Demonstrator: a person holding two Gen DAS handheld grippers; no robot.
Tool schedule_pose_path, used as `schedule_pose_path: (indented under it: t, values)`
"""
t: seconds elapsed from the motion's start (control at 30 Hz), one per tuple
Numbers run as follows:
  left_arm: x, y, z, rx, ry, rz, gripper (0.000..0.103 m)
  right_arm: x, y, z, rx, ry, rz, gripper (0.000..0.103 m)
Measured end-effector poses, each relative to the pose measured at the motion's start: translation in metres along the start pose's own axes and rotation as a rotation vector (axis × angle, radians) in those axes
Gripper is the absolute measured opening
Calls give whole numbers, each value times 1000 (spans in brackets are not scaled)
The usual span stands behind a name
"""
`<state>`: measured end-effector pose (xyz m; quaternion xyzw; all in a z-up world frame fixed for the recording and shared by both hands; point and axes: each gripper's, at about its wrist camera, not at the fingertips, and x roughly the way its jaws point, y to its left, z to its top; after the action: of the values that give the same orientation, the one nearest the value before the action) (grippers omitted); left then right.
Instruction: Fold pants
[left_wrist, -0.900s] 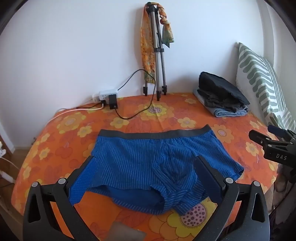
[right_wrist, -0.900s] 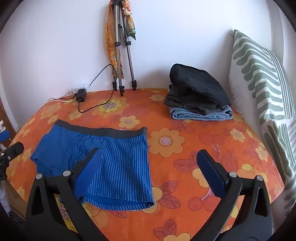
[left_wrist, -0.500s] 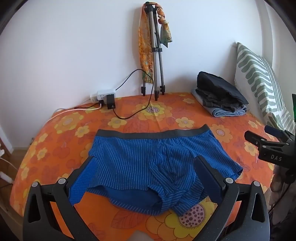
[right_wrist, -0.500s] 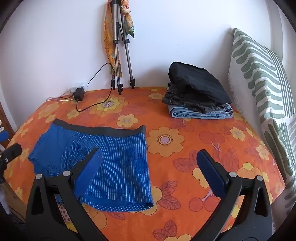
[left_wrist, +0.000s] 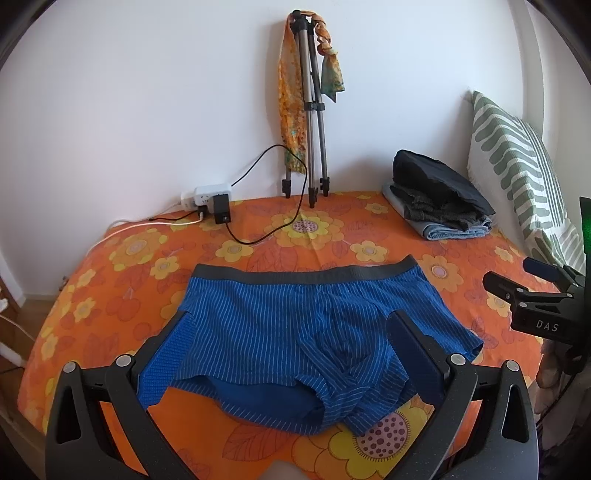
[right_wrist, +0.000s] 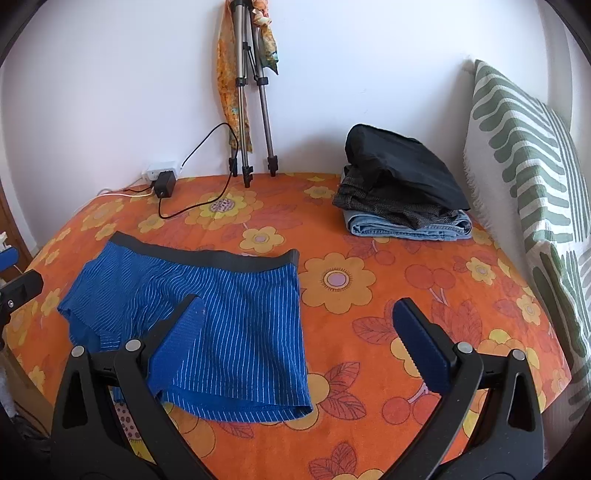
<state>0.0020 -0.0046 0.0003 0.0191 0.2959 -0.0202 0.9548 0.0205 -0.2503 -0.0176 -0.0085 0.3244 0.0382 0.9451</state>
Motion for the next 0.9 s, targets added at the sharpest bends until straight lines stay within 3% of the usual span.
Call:
schedule_pose_path:
  t: [0.9]
  values:
    - [-1,-5,1,6,-13,-16,103,1,-1,-1,8,9,9,103]
